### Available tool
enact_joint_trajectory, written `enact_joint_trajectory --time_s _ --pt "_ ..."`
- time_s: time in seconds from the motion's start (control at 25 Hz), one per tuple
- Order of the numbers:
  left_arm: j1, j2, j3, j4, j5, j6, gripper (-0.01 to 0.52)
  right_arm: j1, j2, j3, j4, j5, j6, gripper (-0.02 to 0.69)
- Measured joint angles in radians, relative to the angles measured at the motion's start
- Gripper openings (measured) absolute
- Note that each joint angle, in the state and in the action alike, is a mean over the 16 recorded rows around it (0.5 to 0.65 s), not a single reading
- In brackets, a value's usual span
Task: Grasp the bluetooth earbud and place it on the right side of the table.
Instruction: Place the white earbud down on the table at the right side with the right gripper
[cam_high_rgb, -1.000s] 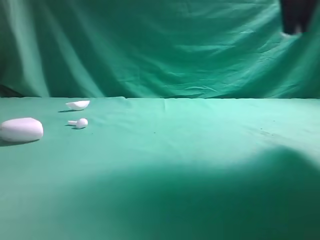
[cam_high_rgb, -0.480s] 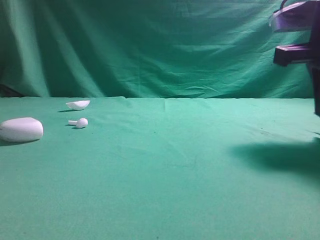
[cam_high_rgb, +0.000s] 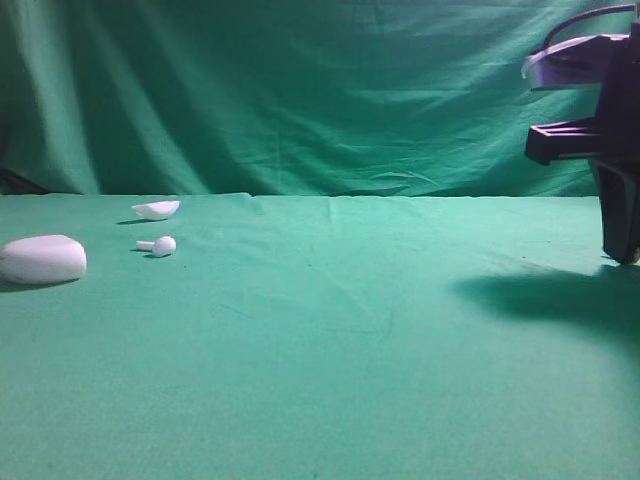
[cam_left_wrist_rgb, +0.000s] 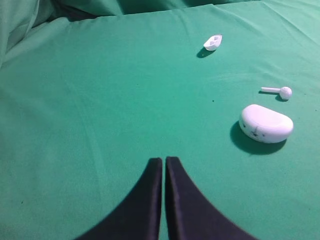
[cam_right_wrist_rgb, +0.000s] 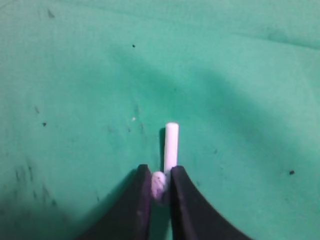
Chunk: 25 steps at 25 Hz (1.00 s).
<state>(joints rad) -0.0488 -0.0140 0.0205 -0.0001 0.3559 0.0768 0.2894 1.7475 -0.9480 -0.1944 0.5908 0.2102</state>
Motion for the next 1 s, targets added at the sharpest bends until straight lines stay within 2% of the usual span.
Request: enact_joint_trajectory --time_s 0.36,0.64,0.76,1.0 --pt "0.0 0.0 0.0 0.0 0.0 0.0 0.0 0.0 0.004 -0.01 0.004 0.013 0.003 0.266" --pt "0.0 0.0 0.0 0.0 0.0 0.0 0.0 0.0 -0.081 -0.049 0.022 0.1 0.003 0.378" --pt "0.0 0.0 0.0 0.0 0.0 0.0 0.0 0.004 -0.166 -0.067 0.032 0.162 0.0 0.366" --pt "0.0 0.0 0.0 0.0 0.0 0.0 0.0 0.023 -0.421 -0.092 0.063 0.286 -0.018 0.236"
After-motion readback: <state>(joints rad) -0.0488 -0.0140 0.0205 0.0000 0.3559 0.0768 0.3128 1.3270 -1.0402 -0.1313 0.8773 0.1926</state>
